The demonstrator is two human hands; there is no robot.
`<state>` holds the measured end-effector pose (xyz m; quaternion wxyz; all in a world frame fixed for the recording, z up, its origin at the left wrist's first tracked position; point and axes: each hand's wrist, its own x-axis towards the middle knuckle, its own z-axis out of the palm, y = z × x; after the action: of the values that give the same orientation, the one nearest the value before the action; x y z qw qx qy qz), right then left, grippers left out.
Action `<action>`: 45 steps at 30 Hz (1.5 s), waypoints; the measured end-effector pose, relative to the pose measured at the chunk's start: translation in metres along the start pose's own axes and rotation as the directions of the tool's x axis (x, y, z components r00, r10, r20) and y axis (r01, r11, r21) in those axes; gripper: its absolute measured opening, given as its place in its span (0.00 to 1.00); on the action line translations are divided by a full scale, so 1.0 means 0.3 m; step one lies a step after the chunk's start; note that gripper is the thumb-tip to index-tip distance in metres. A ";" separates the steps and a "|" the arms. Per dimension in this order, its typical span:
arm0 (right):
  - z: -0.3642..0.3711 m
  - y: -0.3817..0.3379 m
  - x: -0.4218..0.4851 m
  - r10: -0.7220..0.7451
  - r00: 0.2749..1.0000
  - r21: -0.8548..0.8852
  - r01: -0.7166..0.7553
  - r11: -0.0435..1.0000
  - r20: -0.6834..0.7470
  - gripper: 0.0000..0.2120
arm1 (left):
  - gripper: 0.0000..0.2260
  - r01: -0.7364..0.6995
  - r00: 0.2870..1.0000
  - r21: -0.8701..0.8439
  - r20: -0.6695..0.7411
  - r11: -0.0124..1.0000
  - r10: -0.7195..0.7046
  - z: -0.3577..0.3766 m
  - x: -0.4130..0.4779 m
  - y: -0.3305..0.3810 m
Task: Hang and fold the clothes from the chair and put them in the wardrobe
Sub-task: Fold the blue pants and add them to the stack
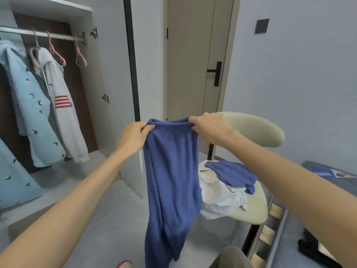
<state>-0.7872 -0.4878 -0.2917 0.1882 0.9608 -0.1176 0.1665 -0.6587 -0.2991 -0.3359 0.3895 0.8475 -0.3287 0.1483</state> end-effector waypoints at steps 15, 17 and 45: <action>-0.006 0.040 0.040 0.144 0.989 0.410 -0.115 0.905 -0.041 0.07 | 0.14 0.031 0.998 -0.311 -0.036 0.950 -0.044 0.006 0.060 0.103; 0.004 0.070 0.044 0.210 0.966 0.420 -0.129 0.898 -0.152 0.08 | 0.13 -0.082 0.996 -0.135 -0.056 0.987 0.075 -0.007 0.050 0.100; -0.095 0.029 0.122 0.302 0.952 0.892 -0.105 0.441 -0.038 0.10 | 0.07 -0.121 0.992 -0.516 -0.035 0.848 0.121 -0.084 0.015 0.145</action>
<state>-0.7641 -0.4902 -0.2507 -0.3449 0.8769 -0.1114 0.3158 -0.6844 -0.3028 -0.2927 0.5928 0.6893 -0.4089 0.0794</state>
